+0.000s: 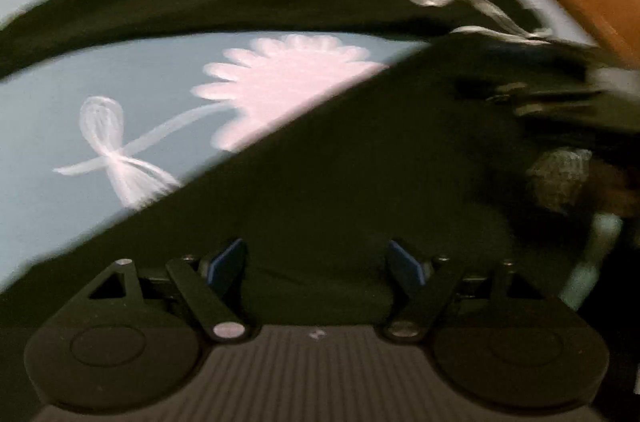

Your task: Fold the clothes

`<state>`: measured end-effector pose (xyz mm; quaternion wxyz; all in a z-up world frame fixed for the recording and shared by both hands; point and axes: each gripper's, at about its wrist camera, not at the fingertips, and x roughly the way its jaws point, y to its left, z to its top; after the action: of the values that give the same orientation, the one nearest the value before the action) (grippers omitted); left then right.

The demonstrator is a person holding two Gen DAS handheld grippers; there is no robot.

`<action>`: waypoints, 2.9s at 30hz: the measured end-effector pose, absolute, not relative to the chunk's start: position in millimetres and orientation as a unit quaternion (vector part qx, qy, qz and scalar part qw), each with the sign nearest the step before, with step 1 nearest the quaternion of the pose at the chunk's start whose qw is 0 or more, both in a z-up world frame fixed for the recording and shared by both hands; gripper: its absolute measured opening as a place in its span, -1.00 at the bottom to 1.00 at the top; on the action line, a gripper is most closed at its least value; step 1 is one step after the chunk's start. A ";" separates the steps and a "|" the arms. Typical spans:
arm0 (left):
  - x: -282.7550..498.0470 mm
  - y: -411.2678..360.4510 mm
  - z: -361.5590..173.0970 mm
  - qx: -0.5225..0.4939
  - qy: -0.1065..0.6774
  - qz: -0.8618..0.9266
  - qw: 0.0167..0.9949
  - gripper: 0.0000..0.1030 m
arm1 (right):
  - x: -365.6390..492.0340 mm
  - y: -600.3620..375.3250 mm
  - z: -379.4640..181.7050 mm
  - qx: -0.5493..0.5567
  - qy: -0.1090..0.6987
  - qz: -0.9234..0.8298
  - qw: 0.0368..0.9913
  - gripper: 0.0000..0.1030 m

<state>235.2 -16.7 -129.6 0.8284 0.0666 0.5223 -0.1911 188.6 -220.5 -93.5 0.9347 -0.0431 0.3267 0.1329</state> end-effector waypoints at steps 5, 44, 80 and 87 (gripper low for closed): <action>250.2 -8.8 -115.7 0.004 0.553 -0.093 0.828 0.52 | 176.9 -244.7 -97.1 0.006 0.337 0.132 0.932 0.44; 103.8 -165.1 -134.3 0.080 0.524 -0.195 0.825 0.82 | 101.9 -503.4 -127.0 0.309 0.362 -0.164 0.864 0.27; 102.3 -159.2 -134.9 0.069 0.511 -0.215 0.829 0.92 | 114.6 -474.2 -126.5 0.242 0.356 -0.238 0.871 -0.34; 101.4 -157.7 -135.2 0.069 0.509 -0.218 0.830 0.92 | 138.5 -461.6 -133.3 0.164 0.373 -0.267 0.874 -0.35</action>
<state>101.4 -157.7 -135.2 0.8299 0.0687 0.5090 -0.2178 138.5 -461.6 -133.3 0.8736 0.1640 0.3727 -0.2667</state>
